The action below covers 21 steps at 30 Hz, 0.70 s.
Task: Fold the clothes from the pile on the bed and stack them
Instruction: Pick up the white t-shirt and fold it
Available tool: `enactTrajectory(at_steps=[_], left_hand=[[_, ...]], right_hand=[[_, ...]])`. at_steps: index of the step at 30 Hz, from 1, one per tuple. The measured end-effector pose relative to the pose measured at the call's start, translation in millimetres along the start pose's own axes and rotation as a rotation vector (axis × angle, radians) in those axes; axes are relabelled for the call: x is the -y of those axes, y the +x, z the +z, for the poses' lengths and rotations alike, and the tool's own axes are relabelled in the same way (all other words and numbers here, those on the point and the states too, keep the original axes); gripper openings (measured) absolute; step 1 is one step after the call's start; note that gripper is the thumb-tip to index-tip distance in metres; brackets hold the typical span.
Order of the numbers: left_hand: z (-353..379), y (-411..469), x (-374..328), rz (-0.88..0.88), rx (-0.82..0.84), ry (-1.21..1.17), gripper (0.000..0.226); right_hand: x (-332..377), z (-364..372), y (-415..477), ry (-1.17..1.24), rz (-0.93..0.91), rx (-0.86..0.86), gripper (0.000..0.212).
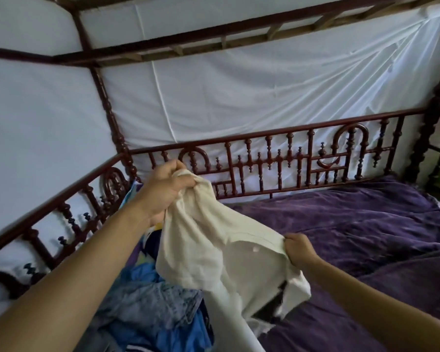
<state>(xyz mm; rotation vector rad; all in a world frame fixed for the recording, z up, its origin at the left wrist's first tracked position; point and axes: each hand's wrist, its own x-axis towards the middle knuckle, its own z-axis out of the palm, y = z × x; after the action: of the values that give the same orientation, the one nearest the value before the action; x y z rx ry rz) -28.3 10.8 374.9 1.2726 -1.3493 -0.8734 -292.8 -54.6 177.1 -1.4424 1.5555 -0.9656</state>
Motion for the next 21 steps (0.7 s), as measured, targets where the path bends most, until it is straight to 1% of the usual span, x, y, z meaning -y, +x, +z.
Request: enactTrajectory(at_steps=[1, 2, 3, 4, 5, 6, 7, 8, 9, 10, 11, 12, 13, 14, 15, 16, 17, 18, 19, 20, 21], left_hand=[[-6, -2, 11, -0.044, 0.034, -0.005, 0.019], [-12, -3, 22, -0.081, 0.062, 0.011, 0.017], [-17, -3, 32, -0.103, 0.073, 0.062, 0.018], [-22, -1, 44, -0.109, 0.058, 0.141, 0.020], [-28, 2, 54, -0.106, 0.012, 0.223, 0.020], [-34, 7, 65, -0.111, -0.059, 0.293, 0.021], [-41, 12, 75, -0.122, -0.139, 0.346, 0.022], [-49, 17, 85, -0.131, -0.207, 0.409, 0.024], [-55, 19, 96, -0.140, -0.235, 0.514, 0.026], [-59, 19, 107, -0.150, -0.213, 0.633, 0.027], [-59, 18, 117, -0.154, -0.152, 0.727, 0.028], [-55, 15, 126, -0.155, -0.063, 0.785, 0.030], [-47, 11, 135, -0.155, 0.047, 0.795, 0.031], [-36, 6, 143, -0.160, 0.170, 0.749, 0.028], [-22, -1, 150, -0.165, 0.303, 0.667, 0.021], [-4, -8, 154, -0.170, 0.435, 0.578, 0.023], [15, -15, 156, -0.168, 0.527, 0.509, 0.039], [34, -20, 158, -0.144, 0.585, 0.446, 0.055], [54, -24, 159, -0.099, 0.610, 0.409, 0.066], [73, -27, 159, -0.045, 0.611, 0.377, 0.068], [89, -29, 161, 0.005, 0.592, 0.347, 0.060]], right_hand=[[10, -7, 2, 0.041, -0.016, -0.018, 0.040], [19, -14, 4, 0.054, -0.086, -0.016, 0.037], [31, -22, 0, 0.001, -0.184, 0.008, 0.028], [40, -28, -6, -0.105, -0.274, 0.091, 0.013], [48, -32, -12, -0.303, -0.364, 0.153, 0.030], [53, -36, -19, -0.556, -0.467, 0.177, 0.058], [55, -38, -24, -0.792, -0.565, 0.149, 0.073], [57, -37, -27, -0.938, -0.634, 0.115, 0.072], [59, -38, -28, -0.984, -0.651, 0.101, 0.057], [61, -39, -29, -0.918, -0.632, 0.104, 0.037], [61, -41, -27, -0.745, -0.567, 0.132, 0.018], [63, -44, -26, -0.541, -0.481, 0.194, 0.011], [66, -45, -25, -0.358, -0.420, 0.247, 0.016], [73, -48, -25, -0.246, -0.380, 0.286, 0.019], [80, -50, -25, -0.187, -0.365, 0.321, 0.021], [86, -50, -26, -0.178, -0.358, 0.350, 0.021], [91, -50, -26, -0.177, -0.351, 0.372, 0.022], [97, -51, -26, -0.173, -0.341, 0.383, 0.022], [102, -53, -24, -0.171, -0.331, 0.383, 0.024], [105, -56, -23, -0.173, -0.319, 0.381, 0.027], [108, -59, -22, -0.170, -0.306, 0.385, 0.028]])
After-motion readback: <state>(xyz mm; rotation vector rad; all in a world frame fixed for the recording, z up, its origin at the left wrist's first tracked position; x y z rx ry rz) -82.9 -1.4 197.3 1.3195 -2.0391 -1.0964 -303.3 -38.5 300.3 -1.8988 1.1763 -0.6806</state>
